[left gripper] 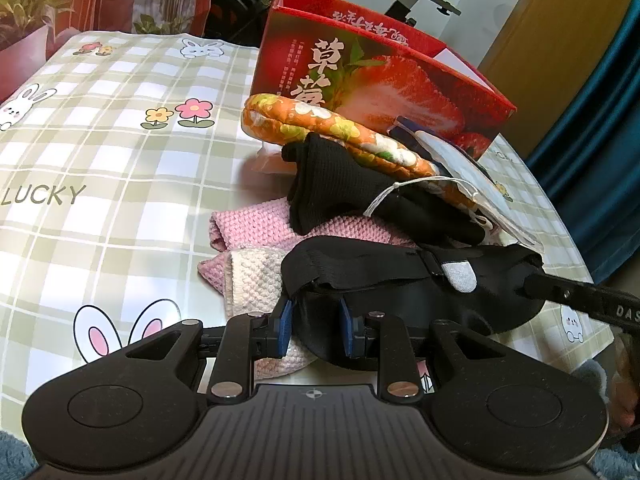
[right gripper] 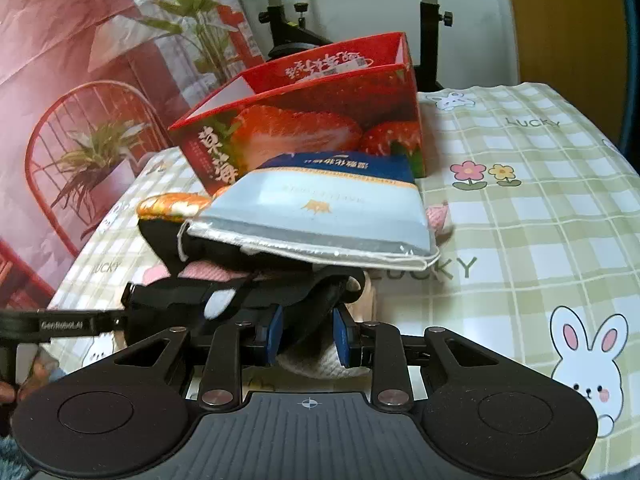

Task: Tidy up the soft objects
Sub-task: 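Lift the black strap with the left gripper toward the red box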

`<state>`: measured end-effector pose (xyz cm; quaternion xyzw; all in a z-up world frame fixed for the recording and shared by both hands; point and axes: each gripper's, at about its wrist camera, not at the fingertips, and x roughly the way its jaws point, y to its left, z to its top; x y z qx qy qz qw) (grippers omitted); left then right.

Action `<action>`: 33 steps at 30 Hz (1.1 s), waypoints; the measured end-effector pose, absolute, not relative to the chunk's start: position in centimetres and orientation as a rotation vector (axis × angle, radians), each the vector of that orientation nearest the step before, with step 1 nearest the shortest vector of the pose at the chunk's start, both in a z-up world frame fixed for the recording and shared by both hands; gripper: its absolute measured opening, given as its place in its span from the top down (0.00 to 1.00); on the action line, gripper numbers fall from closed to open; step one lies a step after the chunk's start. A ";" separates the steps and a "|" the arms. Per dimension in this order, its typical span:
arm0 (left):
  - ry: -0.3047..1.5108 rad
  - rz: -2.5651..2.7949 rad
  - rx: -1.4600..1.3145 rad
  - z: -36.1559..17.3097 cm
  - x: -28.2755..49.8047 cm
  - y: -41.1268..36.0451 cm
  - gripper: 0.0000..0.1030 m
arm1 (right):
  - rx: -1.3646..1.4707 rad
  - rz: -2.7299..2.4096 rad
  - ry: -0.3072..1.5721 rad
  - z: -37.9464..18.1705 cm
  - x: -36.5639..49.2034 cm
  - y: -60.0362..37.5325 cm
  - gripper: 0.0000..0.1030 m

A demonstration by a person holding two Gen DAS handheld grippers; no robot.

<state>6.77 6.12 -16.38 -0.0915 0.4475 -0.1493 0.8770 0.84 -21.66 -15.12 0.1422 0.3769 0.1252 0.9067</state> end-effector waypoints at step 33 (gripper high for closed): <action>0.435 -0.337 -0.146 -3.4 6.6 6.5 0.92 | 0.050 0.374 0.392 -3.2 1.9 -19.3 0.93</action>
